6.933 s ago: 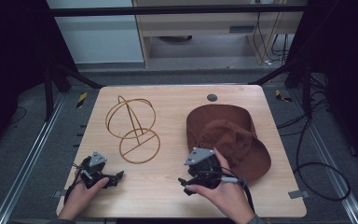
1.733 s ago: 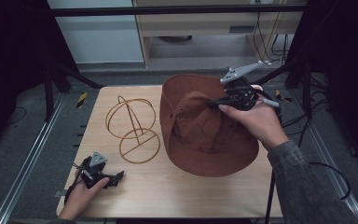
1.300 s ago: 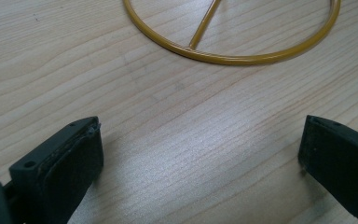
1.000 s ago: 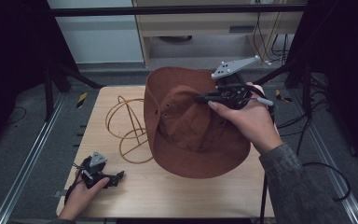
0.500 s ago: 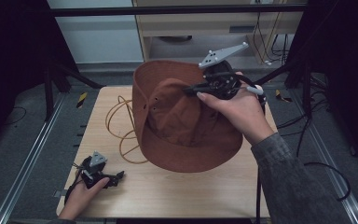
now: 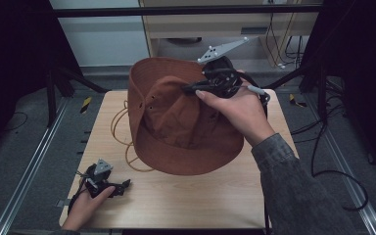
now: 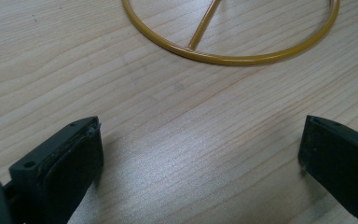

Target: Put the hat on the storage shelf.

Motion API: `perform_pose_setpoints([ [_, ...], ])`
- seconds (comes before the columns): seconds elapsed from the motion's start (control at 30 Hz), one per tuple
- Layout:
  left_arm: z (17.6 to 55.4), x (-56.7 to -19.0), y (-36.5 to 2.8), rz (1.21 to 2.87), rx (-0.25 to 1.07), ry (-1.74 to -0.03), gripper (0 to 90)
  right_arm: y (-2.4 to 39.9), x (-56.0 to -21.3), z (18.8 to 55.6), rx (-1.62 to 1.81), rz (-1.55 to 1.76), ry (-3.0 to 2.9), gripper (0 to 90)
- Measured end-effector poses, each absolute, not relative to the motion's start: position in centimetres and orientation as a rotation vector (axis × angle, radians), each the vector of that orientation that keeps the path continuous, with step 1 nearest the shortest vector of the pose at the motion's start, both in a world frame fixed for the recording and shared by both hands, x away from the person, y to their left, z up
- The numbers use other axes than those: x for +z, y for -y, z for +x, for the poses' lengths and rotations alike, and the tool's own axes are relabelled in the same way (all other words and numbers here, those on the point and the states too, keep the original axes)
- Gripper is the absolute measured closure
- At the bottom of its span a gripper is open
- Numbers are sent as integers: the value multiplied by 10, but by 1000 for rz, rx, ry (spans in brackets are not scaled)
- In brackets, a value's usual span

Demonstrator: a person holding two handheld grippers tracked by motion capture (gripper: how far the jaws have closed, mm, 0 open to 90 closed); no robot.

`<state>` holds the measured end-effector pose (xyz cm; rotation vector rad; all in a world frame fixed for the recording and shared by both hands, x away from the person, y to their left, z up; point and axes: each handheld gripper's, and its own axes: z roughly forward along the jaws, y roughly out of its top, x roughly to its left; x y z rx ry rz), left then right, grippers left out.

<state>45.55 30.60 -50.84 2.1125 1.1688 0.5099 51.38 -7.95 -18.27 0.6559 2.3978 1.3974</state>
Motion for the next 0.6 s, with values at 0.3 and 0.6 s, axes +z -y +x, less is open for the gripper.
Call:
perform_pose_setpoints([
  [0.3, 455, -508, -306, 2111, 510, -1170, 0, 67, -182, 520, 1414, 651, -2391, 890],
  [0.6, 455, -508, -306, 2109, 511, -1172, 0, 48, -183, 526, 1448, 658, -2366, 891],
])
